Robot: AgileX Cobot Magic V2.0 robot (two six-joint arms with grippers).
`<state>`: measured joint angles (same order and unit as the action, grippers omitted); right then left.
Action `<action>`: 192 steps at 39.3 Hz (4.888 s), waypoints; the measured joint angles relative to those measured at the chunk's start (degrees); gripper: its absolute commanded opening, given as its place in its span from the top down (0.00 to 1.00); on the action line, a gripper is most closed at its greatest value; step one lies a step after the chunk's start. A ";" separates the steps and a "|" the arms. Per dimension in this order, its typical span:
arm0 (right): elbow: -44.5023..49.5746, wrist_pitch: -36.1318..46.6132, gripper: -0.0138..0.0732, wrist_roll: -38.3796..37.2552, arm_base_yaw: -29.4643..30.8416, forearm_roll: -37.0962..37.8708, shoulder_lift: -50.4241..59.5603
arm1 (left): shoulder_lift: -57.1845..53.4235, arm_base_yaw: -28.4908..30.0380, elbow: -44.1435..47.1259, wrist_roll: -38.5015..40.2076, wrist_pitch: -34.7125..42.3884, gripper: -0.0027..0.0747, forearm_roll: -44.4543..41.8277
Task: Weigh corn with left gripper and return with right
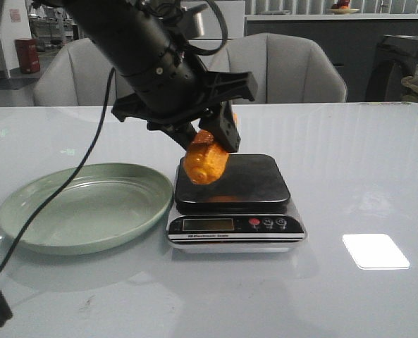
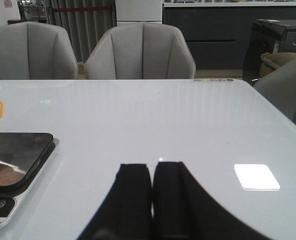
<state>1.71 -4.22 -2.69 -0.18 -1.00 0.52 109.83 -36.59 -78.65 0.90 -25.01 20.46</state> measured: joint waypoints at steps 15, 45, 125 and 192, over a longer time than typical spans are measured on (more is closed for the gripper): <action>0.00 0.00 0.65 0.00 0.00 0.00 0.00 | 4.63 -0.27 -3.14 0.00 0.35 0.21 2.61; 0.00 0.00 0.65 0.00 0.00 0.03 0.00 | -13.61 0.46 7.76 0.00 -6.45 0.33 -6.56; -15.97 -0.12 0.65 -2.91 0.00 -0.18 -14.79 | -109.03 0.67 57.07 -0.21 -8.23 0.82 -26.22; -65.63 -26.90 0.16 -15.60 -32.97 -2.56 -84.34 | -109.03 0.67 57.07 -0.21 -7.87 0.82 -26.22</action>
<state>-63.92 -31.12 -18.29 -33.15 -3.57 -83.81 0.80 -35.93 -21.58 0.70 -32.88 -5.76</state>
